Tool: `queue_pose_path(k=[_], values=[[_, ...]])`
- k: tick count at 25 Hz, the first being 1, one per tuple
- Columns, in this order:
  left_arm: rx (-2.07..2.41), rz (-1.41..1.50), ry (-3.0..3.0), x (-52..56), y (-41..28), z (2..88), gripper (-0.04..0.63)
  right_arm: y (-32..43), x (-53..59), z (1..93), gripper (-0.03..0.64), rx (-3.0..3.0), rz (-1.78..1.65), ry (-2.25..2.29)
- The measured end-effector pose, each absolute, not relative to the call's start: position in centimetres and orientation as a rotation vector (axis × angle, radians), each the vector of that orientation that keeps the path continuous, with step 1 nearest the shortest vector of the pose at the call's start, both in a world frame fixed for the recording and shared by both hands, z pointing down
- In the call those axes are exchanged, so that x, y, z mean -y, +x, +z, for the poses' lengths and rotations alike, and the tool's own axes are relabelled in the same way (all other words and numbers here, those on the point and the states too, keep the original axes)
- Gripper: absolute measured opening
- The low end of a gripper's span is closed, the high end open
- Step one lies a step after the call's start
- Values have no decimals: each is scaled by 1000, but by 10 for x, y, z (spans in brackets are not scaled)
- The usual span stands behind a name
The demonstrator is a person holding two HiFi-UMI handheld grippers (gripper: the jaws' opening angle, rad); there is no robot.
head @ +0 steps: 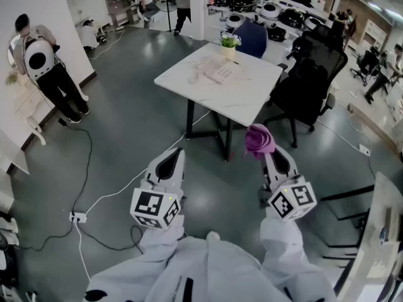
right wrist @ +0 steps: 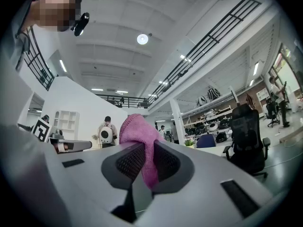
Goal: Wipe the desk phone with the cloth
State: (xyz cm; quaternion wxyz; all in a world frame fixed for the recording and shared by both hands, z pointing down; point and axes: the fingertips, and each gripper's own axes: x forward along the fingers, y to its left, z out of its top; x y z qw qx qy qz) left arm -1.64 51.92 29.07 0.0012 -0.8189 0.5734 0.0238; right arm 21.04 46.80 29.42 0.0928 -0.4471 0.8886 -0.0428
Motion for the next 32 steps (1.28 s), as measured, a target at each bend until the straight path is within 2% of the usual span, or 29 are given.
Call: queue_pose_path(k=[14,32], values=[[-1855,70,-2568,-503,5,300,-2,235,-442,306,35,-2666,-160,-1323],[-1903,-15,-2584,-446,-3,318,-2,227,-377,322,35,-2671,-162,-1366]])
